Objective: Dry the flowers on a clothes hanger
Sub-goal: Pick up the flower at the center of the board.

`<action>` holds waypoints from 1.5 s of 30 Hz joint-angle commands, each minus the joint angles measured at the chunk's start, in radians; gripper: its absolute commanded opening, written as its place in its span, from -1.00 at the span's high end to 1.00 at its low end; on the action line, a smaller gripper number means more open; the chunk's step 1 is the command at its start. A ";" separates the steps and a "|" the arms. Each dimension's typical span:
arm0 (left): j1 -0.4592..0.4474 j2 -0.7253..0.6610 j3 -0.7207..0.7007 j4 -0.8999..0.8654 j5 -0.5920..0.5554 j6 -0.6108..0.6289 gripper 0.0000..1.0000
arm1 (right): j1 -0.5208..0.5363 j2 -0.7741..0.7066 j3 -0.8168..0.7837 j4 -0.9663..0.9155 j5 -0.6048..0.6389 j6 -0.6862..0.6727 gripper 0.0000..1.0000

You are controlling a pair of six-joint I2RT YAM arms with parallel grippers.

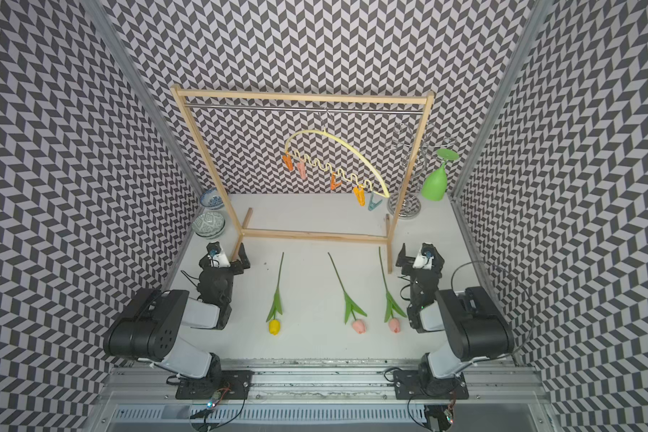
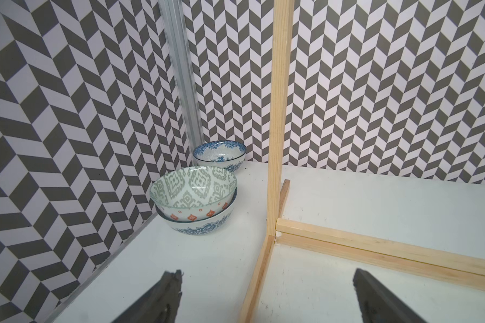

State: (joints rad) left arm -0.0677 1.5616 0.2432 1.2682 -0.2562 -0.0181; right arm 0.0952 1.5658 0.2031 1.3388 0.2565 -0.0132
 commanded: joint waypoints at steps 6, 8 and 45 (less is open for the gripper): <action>0.000 -0.016 -0.005 0.003 0.002 -0.001 -1.00 | -0.001 0.007 0.002 0.047 -0.008 0.011 -0.99; 0.000 -0.015 -0.005 0.003 0.002 -0.002 -1.00 | -0.001 0.007 0.002 0.047 -0.008 0.010 -0.99; -0.077 -0.402 0.372 -0.744 0.377 -0.521 -1.00 | 0.091 -0.448 0.160 -0.697 -0.017 0.137 -0.99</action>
State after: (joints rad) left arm -0.1326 1.1877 0.5625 0.7258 -0.1265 -0.2787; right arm 0.1757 1.1423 0.3733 0.7822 0.2363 0.0811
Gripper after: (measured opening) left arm 0.997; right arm 0.993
